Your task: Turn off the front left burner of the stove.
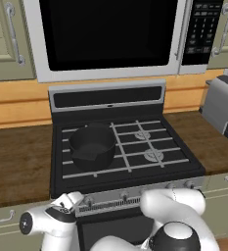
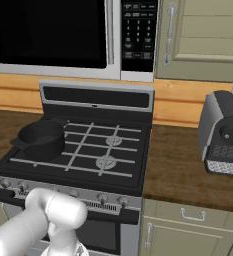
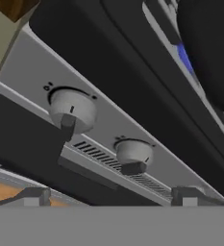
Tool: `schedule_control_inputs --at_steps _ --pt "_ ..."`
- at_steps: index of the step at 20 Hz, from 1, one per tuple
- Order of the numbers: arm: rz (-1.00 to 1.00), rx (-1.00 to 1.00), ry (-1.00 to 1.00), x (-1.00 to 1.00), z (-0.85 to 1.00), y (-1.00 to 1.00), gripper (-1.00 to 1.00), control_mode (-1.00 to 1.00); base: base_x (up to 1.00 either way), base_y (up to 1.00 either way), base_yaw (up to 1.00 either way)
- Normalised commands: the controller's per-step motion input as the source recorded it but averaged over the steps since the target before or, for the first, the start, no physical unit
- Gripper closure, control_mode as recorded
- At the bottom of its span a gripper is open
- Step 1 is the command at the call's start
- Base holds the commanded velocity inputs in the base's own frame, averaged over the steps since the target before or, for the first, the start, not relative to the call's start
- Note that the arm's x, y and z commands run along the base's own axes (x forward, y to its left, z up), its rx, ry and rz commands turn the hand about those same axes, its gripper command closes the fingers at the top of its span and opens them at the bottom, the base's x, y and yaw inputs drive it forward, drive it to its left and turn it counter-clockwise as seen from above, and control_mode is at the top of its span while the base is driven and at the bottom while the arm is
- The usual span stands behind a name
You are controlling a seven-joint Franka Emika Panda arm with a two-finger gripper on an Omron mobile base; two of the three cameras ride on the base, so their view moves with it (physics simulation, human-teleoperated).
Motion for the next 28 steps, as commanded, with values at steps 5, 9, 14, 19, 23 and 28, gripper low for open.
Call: schedule_control_inputs --at_steps 5,9,14,19,23,28 --pt "0.0 0.0 -0.01 0.18 -0.24 0.17 -1.0 -1.0 0.0 0.0 0.0" --pt "0.0 0.0 -0.02 0.26 -0.09 0.05 -1.0 -1.0 0.0 0.0 0.0" --pt "0.0 0.0 -0.03 0.37 -0.04 0.04 -1.0 -1.0 0.0 0.0 0.0" --pt "0.0 0.0 -0.01 0.14 -0.32 0.07 -1.0 -1.0 0.0 0.0 0.0" --pt "0.0 0.0 -0.01 0.02 -0.28 0.16 -1.0 -1.0 0.0 0.0 0.0" --pt "0.0 0.0 -0.03 0.18 -0.1 0.22 -1.0 -1.0 0.0 0.0 0.0"
